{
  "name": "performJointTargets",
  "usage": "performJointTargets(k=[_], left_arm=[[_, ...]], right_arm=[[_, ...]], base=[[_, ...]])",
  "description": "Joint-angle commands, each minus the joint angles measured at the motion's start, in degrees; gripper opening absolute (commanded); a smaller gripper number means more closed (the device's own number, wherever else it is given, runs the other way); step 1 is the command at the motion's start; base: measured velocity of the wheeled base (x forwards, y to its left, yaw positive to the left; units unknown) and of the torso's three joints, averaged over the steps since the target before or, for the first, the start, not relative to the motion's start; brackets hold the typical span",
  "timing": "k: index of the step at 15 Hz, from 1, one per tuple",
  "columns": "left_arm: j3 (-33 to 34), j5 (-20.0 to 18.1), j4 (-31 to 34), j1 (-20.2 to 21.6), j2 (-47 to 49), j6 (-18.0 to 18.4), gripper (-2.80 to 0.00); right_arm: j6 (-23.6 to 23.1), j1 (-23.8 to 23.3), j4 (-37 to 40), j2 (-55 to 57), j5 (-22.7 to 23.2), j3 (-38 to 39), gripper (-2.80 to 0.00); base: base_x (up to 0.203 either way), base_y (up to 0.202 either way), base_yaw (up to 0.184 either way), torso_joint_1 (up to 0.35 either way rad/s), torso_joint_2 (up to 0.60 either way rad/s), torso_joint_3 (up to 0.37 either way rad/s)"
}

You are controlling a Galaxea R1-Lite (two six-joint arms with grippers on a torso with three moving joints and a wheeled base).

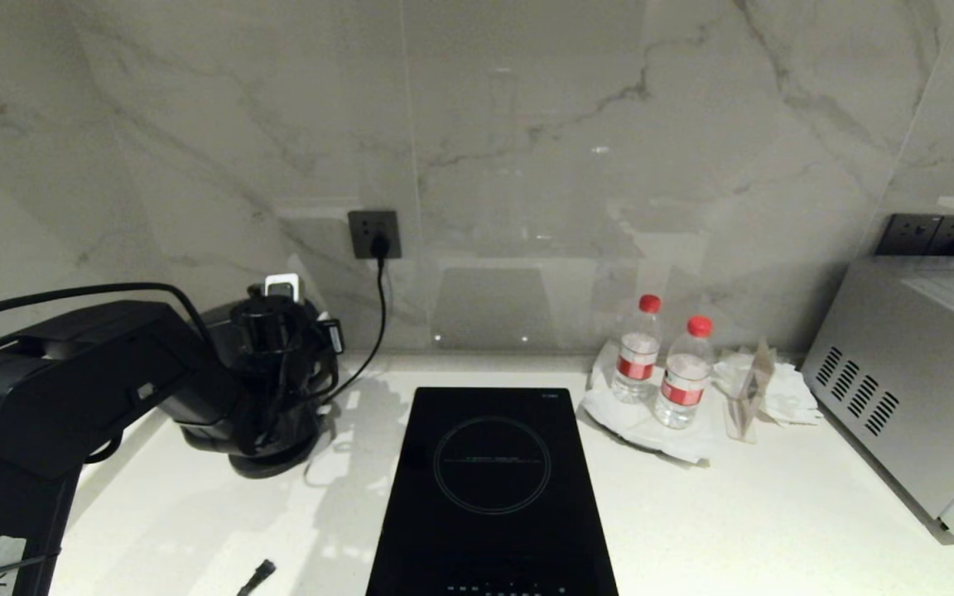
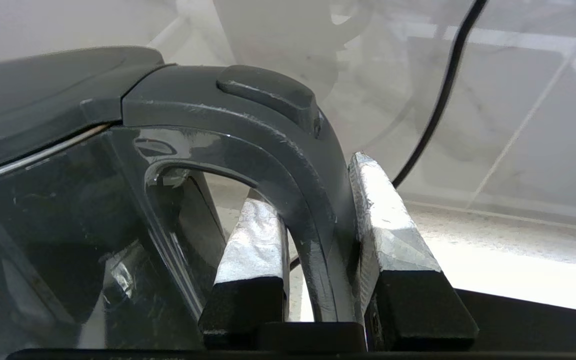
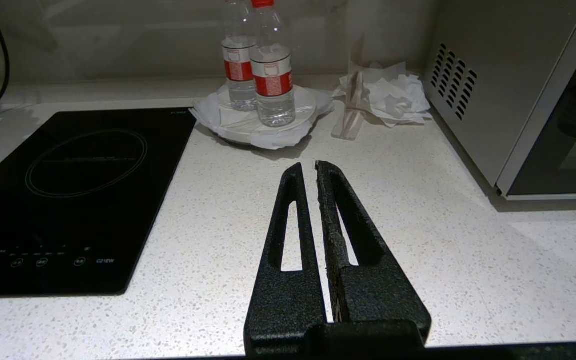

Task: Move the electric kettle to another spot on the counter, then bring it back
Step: Place it on the power base

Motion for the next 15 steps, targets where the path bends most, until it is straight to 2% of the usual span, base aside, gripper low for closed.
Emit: performJointTargets(k=[1, 10, 15], left_arm=[[0.0, 0.1, -0.4, 0.0, 0.6, 0.0, -2.80], [4.0, 0.1, -4.3, 0.8, 0.9, 1.0, -2.80], [3.6, 0.1, -4.6, 0.8, 1.3, 1.1, -2.80]], right_arm=[[0.0, 0.0, 0.0, 0.0, 0.0, 0.0, -2.80], [0.0, 0.0, 0.0, 0.1, 0.0, 0.0, -2.80], [0.0, 0.0, 0.0, 0.0, 0.0, 0.0, -2.80]], base=[[0.000, 0.000, 0.000, 0.000, 0.00, 0.000], [0.000, 0.000, 0.000, 0.000, 0.00, 0.000], [0.000, 0.000, 0.000, 0.000, 0.00, 0.000]])
